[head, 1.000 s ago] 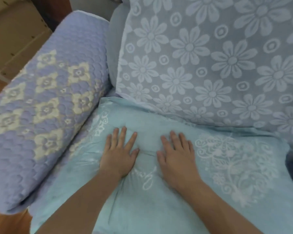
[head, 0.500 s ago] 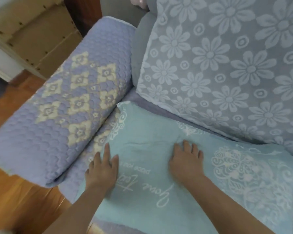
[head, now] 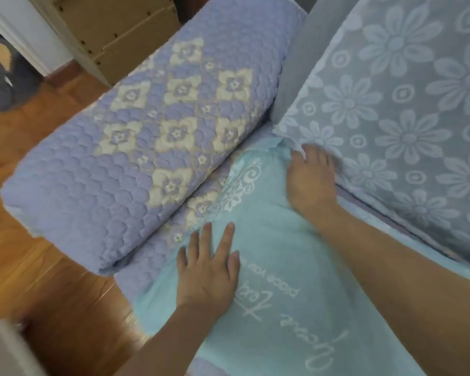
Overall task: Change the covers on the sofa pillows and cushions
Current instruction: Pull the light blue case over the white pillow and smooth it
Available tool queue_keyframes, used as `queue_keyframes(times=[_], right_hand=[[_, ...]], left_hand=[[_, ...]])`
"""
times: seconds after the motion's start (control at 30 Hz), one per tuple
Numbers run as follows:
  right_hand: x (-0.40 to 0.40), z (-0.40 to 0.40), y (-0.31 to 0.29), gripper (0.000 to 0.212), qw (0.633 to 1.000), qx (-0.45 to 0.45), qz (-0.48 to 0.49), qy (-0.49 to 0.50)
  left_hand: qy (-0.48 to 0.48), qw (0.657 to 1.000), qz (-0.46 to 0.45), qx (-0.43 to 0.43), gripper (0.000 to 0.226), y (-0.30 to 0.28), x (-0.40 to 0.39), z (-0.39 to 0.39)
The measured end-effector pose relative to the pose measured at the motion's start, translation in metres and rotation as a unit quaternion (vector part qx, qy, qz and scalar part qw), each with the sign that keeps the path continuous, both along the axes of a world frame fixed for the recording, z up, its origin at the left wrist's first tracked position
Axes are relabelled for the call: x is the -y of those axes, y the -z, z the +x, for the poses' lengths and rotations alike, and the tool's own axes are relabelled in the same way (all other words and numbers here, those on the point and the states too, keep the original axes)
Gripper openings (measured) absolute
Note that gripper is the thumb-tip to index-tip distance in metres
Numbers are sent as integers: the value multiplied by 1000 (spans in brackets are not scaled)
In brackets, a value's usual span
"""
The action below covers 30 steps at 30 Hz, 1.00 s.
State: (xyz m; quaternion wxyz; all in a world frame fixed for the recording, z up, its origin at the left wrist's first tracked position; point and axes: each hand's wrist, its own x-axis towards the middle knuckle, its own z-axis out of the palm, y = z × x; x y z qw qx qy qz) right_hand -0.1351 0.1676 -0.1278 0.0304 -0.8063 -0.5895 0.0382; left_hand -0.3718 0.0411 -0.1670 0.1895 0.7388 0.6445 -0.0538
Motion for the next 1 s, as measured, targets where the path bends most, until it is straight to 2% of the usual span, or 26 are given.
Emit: queue_keyframes(times=[0.03, 0.07, 0.1, 0.17, 0.2, 0.23, 0.3, 0.33, 0.37, 0.4, 0.43, 0.47, 0.5, 0.53, 0.57, 0.63, 0.67, 0.7, 0.73, 0.77, 0.8, 0.83, 0.87, 0.93, 1.0], right_hand=[[21, -18, -8, 37, 992, -40, 92, -82], [50, -34, -16, 36, 976, -84, 118, -163], [77, -43, -13, 39, 956, -91, 93, -261], [102, -23, 9, 53, 931, -11, -70, -357], [96, -6, 21, 58, 940, 18, -119, -319], [81, 6, 30, 60, 964, 34, -145, -219], [40, 3, 27, 59, 983, -27, -179, -42], [27, -11, 16, 57, 984, -54, -166, -21], [25, -28, 2, 55, 990, -55, -122, -38], [33, -44, -11, 55, 994, -63, -59, -64], [51, -55, -23, 54, 991, -72, 4, -109], [75, -62, -31, 52, 983, -84, 44, -160], [103, -68, -37, 50, 973, -92, 54, -203], [130, -70, -37, 50, 968, -94, 35, -229], [150, -67, -33, 51, 967, -84, 8, -240], [175, -51, -17, 57, 969, -47, -57, -235], [179, -40, -8, 60, 970, -33, -82, -227], [179, -28, -2, 63, 971, -26, -97, -218], [177, -20, 2, 65, 972, -23, -104, -211], [172, -16, 2, 66, 972, -22, -108, -209], [167, -16, 0, 67, 971, -22, -113, -208], [165, -20, -3, 67, 971, -26, -111, -210], [166, -25, -6, 66, 972, -32, -99, -212], [174, -30, -14, 62, 971, -51, -71, -221], [189, -27, -19, 58, 969, -70, -42, -234]], left_hand=[[-4, 1000, 5, 13, 60, 0, 0, 0], [-7, 1000, 5, 19, 60, -2, -1, -2], [-12, 999, 0, 30, 60, -5, -1, -4], [-36, 998, 0, 47, 65, -12, -3, -11], [-69, 996, -6, 65, 69, -20, -2, -15], [-106, 990, -13, 89, 73, -28, -2, -19], [-184, 977, -47, 95, 74, -40, 1, -33], [-235, 964, -91, 89, 73, -44, 5, -43], [-300, 937, -144, 104, 72, -47, 10, -54], [-388, 886, -203, 152, 71, -51, 16, -67], [-486, 799, -257, 243, 71, -55, 23, -78], [-559, 692, -305, 340, 67, -58, 32, -88], [-574, 618, -333, 421, 60, -61, 42, -94], [-560, 595, -333, 470, 48, -64, 50, -95], [-548, 590, -307, 508, 35, -65, 55, -94], [-567, 601, -186, 532, 6, -64, 55, -93], [-574, 617, -121, 524, 15, -67, 49, -95], [-555, 659, -75, 501, 22, -72, 44, -99], [-504, 747, -56, 431, 25, -80, 39, -106], [-425, 847, -56, 315, 29, -83, 37, -116], [-350, 916, -56, 186, 33, -86, 36, -128], [-323, 941, -54, 90, 32, -92, 35, -139], [-319, 946, -43, 41, 27, -98, 33, -147], [-338, 940, -7, 46, 19, -104, 25, -145], [-280, 958, -14, 66, 21, -98, 14, -131]])
